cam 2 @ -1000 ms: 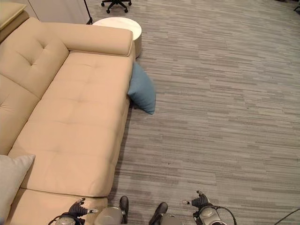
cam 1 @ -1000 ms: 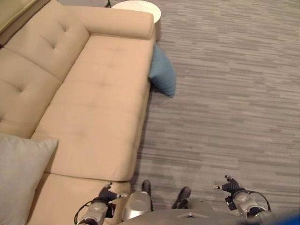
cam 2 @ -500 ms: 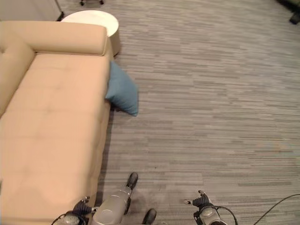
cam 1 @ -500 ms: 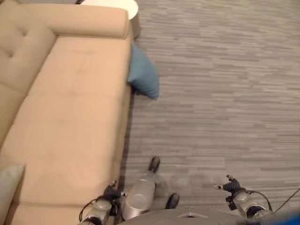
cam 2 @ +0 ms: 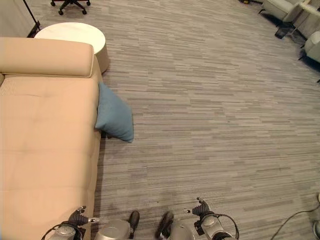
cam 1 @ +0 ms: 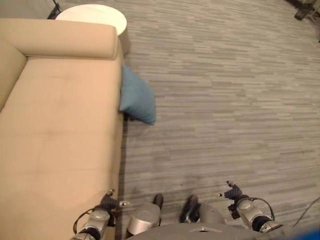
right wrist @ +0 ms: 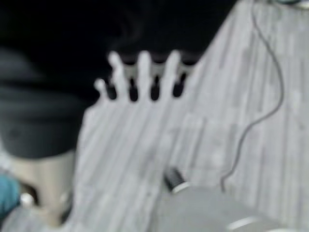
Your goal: Pick up all the scattered cushions and arrange them neatly on the sofa.
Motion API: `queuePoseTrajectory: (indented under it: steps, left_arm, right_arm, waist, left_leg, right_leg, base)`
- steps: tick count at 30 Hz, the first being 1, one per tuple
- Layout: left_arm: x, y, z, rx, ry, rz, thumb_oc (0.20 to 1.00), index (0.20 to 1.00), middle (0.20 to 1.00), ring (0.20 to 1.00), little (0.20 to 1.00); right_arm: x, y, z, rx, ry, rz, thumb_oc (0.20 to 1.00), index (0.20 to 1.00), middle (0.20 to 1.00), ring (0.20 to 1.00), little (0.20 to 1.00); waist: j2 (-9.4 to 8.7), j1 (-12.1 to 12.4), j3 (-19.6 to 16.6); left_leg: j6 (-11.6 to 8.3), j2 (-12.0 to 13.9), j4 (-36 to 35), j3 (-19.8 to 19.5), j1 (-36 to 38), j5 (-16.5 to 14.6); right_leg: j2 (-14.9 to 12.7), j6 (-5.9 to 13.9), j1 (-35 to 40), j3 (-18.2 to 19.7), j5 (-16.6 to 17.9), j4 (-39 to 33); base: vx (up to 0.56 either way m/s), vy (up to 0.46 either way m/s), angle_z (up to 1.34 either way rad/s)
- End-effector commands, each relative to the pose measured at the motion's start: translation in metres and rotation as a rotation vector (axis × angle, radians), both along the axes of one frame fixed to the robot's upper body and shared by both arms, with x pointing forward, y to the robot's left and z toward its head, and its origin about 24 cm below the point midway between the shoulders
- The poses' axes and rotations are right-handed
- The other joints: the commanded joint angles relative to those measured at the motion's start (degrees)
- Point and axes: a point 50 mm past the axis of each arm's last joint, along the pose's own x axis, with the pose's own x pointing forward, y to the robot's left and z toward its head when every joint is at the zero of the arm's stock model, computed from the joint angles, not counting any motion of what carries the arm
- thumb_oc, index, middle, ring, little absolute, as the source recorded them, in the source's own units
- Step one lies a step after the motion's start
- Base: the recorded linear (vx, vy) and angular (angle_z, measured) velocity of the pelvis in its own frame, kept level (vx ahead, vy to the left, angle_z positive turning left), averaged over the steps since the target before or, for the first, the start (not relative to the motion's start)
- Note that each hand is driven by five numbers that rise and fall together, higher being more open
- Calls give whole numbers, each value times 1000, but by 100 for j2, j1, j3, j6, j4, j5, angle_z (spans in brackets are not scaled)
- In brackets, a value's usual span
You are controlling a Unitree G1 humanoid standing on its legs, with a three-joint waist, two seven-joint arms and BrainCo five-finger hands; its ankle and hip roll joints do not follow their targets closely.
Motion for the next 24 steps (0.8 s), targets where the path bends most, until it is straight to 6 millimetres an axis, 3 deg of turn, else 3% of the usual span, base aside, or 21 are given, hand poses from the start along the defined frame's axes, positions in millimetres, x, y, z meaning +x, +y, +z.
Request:
queuePoseTrajectory:
  steps: [1, 2, 3, 4, 6, 8, 11, 12, 15, 16, 18, 22, 24]
  left_arm:
    - [0, 2, 2, 37, -18, -22, 1000, 1000, 1000, 1000, 1000]
    - [-3, 2, 0, 32, -11, -15, 1000, 1000, 1000, 1000, 1000]
    - [-4, 1, 0, 27, -11, -1, 1000, 1000, 1000, 1000, 1000]
    - [0, 0, 1, 20, -22, -1, 1000, 1000, 1000, 1000, 1000]
    - [5, -2, 2, 16, -37, -12, 1000, 1000, 1000, 1000, 1000]
    - [12, -1, 5, 12, -68, -3, 1000, 1000, 1000, 1000, 1000]
    - [22, -2, 8, 6, -101, 10, 1000, 1000, 1000, 1000, 1000]
    - [24, -2, 9, 12, -105, 7, 1000, 1000, 1000, 1000, 1000]
    - [23, -1, 9, 12, -105, 9, 1000, 1000, 1000, 1000, 1000]
    - [23, 2, 11, 20, -106, 11, 1000, 1000, 1000, 1000, 1000]
    - [18, 7, 10, 29, -93, 20, 1000, 1000, 1000, 1000, 1000]
    - [6, 24, 11, 57, -64, 67, 1000, 1000, 1000, 1000, 1000]
    - [1, 33, 13, 71, -55, 87, 1000, 1000, 1000, 1000, 1000]
  right_arm:
    - [10, -23, 11, -67, -45, -12, 1000, 1000, 1000, 1000, 1000]
    - [7, -23, 9, -64, -37, -17, 1000, 1000, 1000, 1000, 1000]
    - [3, -21, 7, -54, -34, -35, 1000, 1000, 1000, 1000, 1000]
    - [5, -20, 7, -45, -36, -48, 1000, 1000, 1000, 1000, 1000]
    - [7, -19, 8, -44, -47, -56, 1000, 1000, 1000, 1000, 1000]
    - [9, -22, 10, -48, -50, -70, 1000, 1000, 1000, 1000, 1000]
    - [10, -25, 11, -60, -61, -89, 1000, 1000, 1000, 1000, 1000]
    - [10, -26, 11, -70, -73, -95, 1000, 1000, 1000, 1000, 1000]
    - [7, -27, 10, -71, -65, -98, 1000, 1000, 1000, 1000, 1000]
    - [6, -27, 10, -73, -62, -103, 1000, 1000, 1000, 1000, 1000]
    - [7, -23, 9, -65, -64, -97, 1000, 1000, 1000, 1000, 1000]
    - [7, -8, 5, -28, -59, -66, 1000, 1000, 1000, 1000, 1000]
    - [8, 0, 4, -9, -53, -43, 1000, 1000, 1000, 1000, 1000]
  waist:
    - [45, 76, -48]
    - [40, 20, -131]
    - [70, 29, -173]
    - [40, 27, -123]
    - [-24, 74, -10]
    - [-22, 191, 134]
    - [-83, 321, 172]
    - [-99, 368, 133]
    - [-57, 427, 114]
    - [-43, 505, 78]
    - [-104, 583, 79]
    - [-407, 711, -48]
    - [-491, 778, -82]
  left_leg:
    - [-490, 95, 366, -626, 439, -663]
    - [-577, 133, 439, -666, 472, -562]
    - [-791, 281, 771, -571, 427, -314]
    - [-953, 437, 1484, -306, 30, -66]
    - [-986, 565, 2642, 36, -652, 64]
    - [-930, 730, 3182, 351, -1163, 78]
    - [-857, 566, 2590, 549, -1622, -147]
    - [-840, 397, 1713, 644, -1757, 35]
    - [-908, 428, 1228, 711, -1755, 197]
    - [-1017, 472, 511, 830, -1924, 845]
    - [-1051, 441, 310, 902, -2000, 1087]
    - [-755, 307, 184, 836, -1670, 1005]
    - [-684, 364, 241, 905, -1405, 824]
  right_leg:
    - [71, 203, 526, -123, 567, -101]
    - [85, 172, 589, -205, 565, -108]
    - [196, 85, 758, -397, 522, -189]
    - [201, 5, 952, -581, 457, -285]
    - [184, -132, 1178, -774, 374, -468]
    - [313, -260, 1478, -935, 240, -647]
    - [424, -235, 1745, -1012, 119, -966]
    - [529, -171, 1887, -1068, 60, -1136]
    - [687, -161, 2045, -1004, -111, -1163]
    - [890, -193, 2186, -994, -315, -1163]
    - [1047, -242, 2321, -991, -399, -1163]
    - [1085, -169, 2275, -1047, -457, -580]
    - [956, 151, 2139, -1118, -376, 320]
  base:
    - [454, -81, 49]
    - [506, -128, 49]
    - [378, -175, 66]
    - [253, -206, 81]
    - [86, -167, 107]
    - [128, -160, 16]
    - [266, -97, 4]
    - [309, -44, 11]
    - [311, -35, 43]
    - [295, 4, 29]
    - [352, 22, 3]
    - [289, 74, -15]
    - [271, 157, -14]
